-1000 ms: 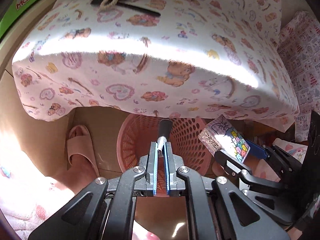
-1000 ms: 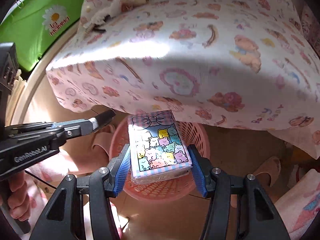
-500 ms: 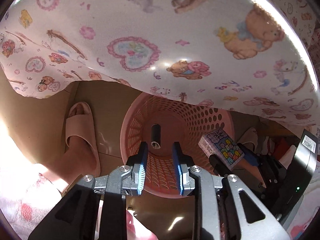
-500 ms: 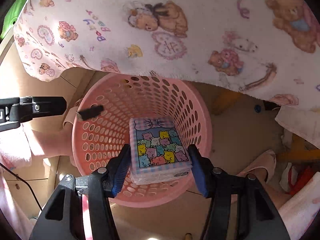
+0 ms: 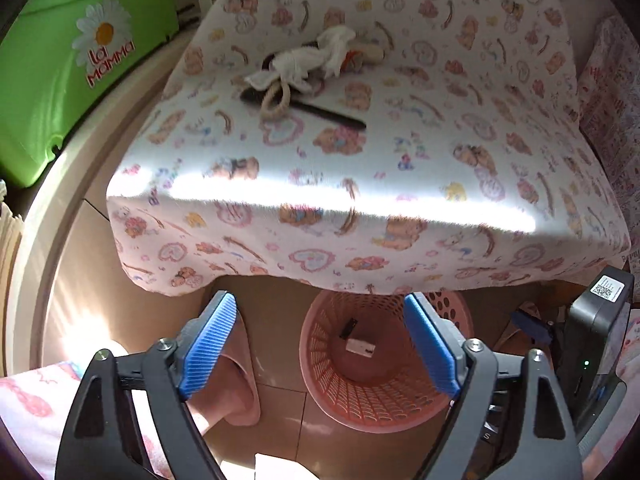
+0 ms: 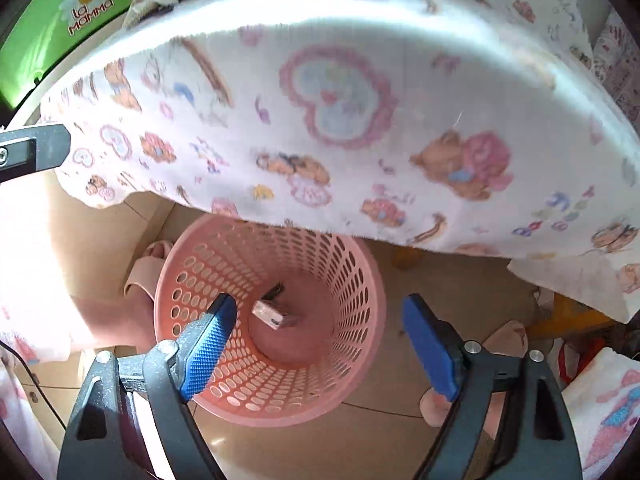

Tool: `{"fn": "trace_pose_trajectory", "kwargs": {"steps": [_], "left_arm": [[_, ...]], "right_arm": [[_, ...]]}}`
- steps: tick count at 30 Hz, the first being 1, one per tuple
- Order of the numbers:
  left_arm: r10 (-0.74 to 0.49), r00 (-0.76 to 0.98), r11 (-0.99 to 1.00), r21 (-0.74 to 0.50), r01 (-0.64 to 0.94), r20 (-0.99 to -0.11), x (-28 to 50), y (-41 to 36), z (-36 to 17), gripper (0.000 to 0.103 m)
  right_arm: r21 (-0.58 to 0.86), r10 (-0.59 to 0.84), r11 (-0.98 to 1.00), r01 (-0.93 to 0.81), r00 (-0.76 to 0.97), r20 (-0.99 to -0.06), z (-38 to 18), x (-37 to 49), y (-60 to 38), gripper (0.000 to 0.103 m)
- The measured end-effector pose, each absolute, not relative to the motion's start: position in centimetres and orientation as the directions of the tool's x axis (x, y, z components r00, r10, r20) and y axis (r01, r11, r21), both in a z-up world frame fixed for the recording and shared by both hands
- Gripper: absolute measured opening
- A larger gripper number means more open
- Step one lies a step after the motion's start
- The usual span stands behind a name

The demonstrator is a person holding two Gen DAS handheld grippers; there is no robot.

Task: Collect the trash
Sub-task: 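Raise both open tools back toward the chair seat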

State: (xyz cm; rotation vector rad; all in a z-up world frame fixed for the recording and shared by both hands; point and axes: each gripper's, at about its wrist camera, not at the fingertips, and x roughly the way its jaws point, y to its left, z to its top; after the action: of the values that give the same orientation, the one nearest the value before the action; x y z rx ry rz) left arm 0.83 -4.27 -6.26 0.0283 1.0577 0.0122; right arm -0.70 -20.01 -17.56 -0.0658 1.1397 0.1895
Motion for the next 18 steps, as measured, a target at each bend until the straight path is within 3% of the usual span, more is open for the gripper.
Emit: {"fn": "trace_pose_trajectory", "kwargs": {"steps": [3, 10, 18], "left_arm": [[0.067, 0.593, 0.997, 0.074, -0.012, -0.802, -0.1, -4.1, -3.5, 0.099], [0.037, 0.79, 0.999, 0.032, -0.023, -0.612, -1.6, -2.9, 2.5, 0.102], [0.013, 0.793, 1.0, 0.016, -0.003, -0.609, 0.6, -1.6, 5.8, 0.102]], "right_arm": [[0.039, 0.125, 0.981, -0.188, 0.474, -0.871, -14.9, -0.8, -20.4, 0.086], [0.0, 0.126, 0.98, -0.197, 0.629, -0.767, -8.4, -1.9, -21.2, 0.088], [0.011, 0.186, 0.97, -0.244, 0.706, -0.683, -1.1, 0.1, -21.8, 0.09]]}}
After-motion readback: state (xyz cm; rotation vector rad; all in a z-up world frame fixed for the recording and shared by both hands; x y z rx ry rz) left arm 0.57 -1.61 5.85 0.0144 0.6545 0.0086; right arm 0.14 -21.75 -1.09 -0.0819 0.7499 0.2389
